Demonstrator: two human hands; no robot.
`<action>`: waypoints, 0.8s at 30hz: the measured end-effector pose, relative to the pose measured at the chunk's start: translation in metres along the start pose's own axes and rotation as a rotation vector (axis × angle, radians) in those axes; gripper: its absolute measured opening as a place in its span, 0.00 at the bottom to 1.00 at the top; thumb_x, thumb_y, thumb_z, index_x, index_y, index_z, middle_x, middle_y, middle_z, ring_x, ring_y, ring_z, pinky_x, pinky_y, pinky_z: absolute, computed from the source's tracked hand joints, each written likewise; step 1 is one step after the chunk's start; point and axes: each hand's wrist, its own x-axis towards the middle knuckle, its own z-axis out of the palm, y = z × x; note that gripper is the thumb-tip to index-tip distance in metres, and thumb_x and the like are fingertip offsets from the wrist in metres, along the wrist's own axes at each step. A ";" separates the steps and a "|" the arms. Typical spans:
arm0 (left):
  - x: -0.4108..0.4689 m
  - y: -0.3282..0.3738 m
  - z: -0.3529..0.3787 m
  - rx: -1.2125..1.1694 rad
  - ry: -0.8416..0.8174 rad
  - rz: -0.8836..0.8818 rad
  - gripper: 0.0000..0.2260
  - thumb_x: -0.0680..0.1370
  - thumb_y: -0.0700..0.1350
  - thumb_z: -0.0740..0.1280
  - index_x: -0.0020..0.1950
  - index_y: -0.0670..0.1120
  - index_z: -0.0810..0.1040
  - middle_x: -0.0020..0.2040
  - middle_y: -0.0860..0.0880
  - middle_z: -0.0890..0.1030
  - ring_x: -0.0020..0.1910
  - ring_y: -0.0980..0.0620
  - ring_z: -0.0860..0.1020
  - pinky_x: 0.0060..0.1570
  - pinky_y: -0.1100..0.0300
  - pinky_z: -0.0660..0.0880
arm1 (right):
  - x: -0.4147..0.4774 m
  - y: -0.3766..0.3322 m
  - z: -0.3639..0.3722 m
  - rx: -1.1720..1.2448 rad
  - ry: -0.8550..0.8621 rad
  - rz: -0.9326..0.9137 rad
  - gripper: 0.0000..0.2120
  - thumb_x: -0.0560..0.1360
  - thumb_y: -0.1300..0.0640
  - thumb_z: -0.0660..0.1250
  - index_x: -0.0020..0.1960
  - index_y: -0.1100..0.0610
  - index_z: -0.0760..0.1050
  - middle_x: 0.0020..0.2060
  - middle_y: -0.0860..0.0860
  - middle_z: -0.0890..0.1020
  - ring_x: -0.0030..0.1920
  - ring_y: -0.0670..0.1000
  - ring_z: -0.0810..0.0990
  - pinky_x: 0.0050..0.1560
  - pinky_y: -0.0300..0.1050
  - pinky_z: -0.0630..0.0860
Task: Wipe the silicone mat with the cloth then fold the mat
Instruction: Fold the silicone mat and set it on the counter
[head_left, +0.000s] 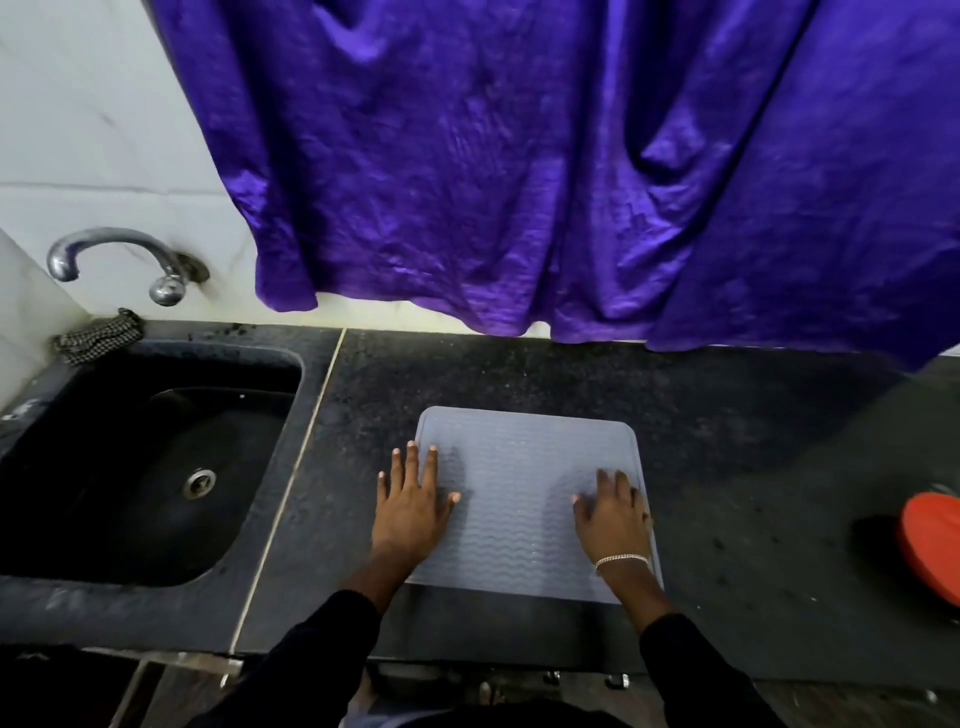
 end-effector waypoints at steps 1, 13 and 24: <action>0.000 0.000 0.000 -0.008 -0.009 -0.028 0.37 0.82 0.66 0.51 0.83 0.49 0.42 0.83 0.42 0.45 0.82 0.40 0.43 0.79 0.40 0.50 | 0.002 0.006 -0.002 0.025 -0.008 0.041 0.28 0.82 0.45 0.58 0.79 0.54 0.61 0.79 0.56 0.63 0.76 0.62 0.64 0.73 0.62 0.66; 0.001 0.005 -0.014 -0.234 -0.044 -0.278 0.34 0.80 0.59 0.63 0.79 0.43 0.58 0.74 0.41 0.64 0.74 0.39 0.63 0.69 0.39 0.69 | 0.025 0.036 -0.013 0.305 0.002 0.304 0.22 0.78 0.55 0.66 0.71 0.61 0.71 0.70 0.63 0.69 0.70 0.68 0.67 0.69 0.65 0.68; 0.021 -0.001 -0.025 -0.624 -0.036 -0.504 0.25 0.79 0.49 0.68 0.70 0.35 0.69 0.68 0.34 0.75 0.68 0.34 0.73 0.66 0.46 0.72 | 0.045 0.052 -0.023 0.755 0.007 0.489 0.18 0.75 0.66 0.70 0.64 0.68 0.78 0.61 0.66 0.81 0.61 0.66 0.80 0.64 0.55 0.75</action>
